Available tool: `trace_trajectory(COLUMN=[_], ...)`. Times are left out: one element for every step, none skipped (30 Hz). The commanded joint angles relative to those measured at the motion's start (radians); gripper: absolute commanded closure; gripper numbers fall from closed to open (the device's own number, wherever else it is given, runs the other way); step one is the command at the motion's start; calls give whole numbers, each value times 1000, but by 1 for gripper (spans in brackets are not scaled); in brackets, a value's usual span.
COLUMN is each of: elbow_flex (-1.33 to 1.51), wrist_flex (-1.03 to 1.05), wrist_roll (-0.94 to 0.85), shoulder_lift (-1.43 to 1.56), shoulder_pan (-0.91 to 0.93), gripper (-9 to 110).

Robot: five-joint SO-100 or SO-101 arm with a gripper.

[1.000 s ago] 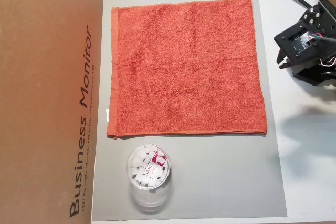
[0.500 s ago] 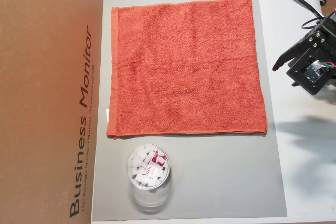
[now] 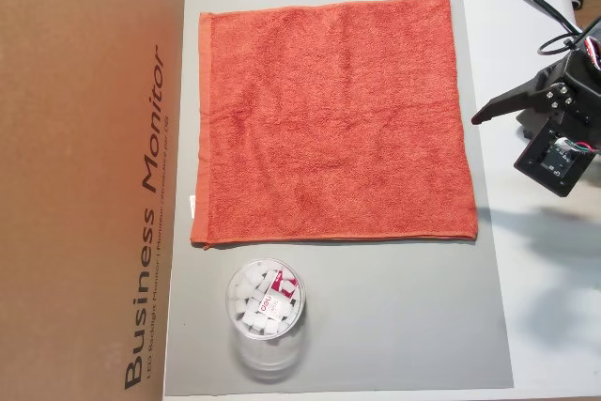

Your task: Fold the blanket.

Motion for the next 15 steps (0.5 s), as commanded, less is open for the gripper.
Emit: trace_trajectory(elbow_flex=[-5, -3, -3, -5, -9, -15, -18, -20, -21, -20, -20, -20, -17, -11, -6], wrist_flex=[3, 3, 3, 3, 3, 3, 2, 0, 0, 0, 0, -2, -6, -9, -11], wrist_roll=[-6, -8, -8, -8, -8, -8, -8, -8, -8, -8, -8, -8, -6, -6, -6], shoulder_lift=[-5, -11, -25, -44, -66, -89, -112, -130, -147, -161, -173, -186, -196, -207, -215], shoulder_pan=[-34, -41, -49, -54, -63, -69, -77, -83, -91, -98, -104, -114, -121, -130, -133], gripper=[71, 71, 71, 71, 71, 71, 71, 71, 71, 71, 71, 71, 71, 71, 71])
